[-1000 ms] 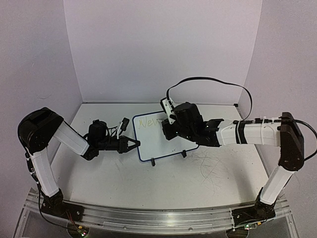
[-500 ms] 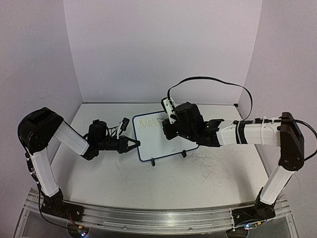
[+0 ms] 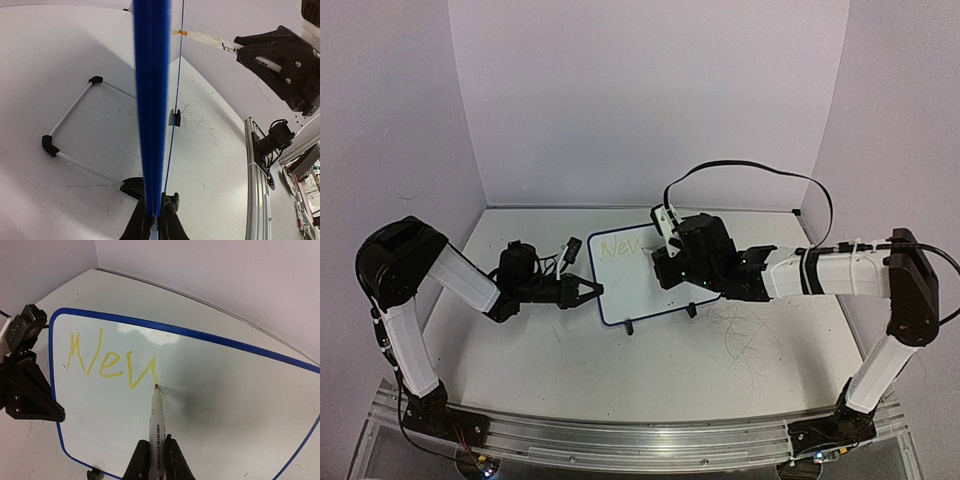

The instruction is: Write a sentence on the whiteboard

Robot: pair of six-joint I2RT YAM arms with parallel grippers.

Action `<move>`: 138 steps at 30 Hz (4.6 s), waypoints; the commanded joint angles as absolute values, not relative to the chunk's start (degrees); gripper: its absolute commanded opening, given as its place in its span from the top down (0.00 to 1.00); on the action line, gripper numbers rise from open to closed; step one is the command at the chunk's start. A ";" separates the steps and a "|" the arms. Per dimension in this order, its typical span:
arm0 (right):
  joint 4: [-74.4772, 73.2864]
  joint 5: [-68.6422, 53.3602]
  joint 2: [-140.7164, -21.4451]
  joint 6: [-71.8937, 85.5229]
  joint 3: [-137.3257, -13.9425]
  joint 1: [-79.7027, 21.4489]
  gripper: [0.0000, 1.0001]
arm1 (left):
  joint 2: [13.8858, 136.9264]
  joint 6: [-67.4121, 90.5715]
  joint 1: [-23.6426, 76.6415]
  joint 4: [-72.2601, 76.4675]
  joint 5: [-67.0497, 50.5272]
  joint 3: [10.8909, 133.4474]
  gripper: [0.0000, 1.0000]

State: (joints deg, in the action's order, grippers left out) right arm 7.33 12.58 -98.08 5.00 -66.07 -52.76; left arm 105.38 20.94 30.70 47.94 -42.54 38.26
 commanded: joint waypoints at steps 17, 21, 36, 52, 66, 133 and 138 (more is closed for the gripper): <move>7.10 16.35 -97.51 5.37 -68.61 -52.27 1.00 | 104.10 18.87 30.67 45.00 -41.13 39.55 1.00; 7.21 17.34 -98.46 4.44 -70.09 -51.96 1.00 | 103.96 18.84 30.67 44.97 -41.21 39.55 1.00; 8.37 9.66 -90.24 4.13 -66.79 -51.67 1.00 | 103.60 18.55 30.67 44.68 -40.45 39.09 1.00; 8.08 4.60 -84.58 -1.25 -60.33 -51.50 1.00 | 102.77 18.37 30.70 43.87 -38.59 39.18 1.00; 9.27 4.63 -87.44 -1.66 -61.25 -51.50 1.00 | 102.29 17.83 30.67 42.93 -36.82 38.81 0.99; 13.36 8.26 -93.95 4.08 -63.31 -45.53 1.00 | 103.02 17.52 30.68 42.09 -38.41 40.07 1.00; 13.36 7.98 -94.45 4.04 -63.66 -45.59 1.00 | 102.97 17.49 30.72 42.03 -38.41 40.08 1.00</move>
State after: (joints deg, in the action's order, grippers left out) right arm 11.22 7.25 -93.15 3.27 -61.03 -45.78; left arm 103.39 19.28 31.07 44.34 -40.95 38.63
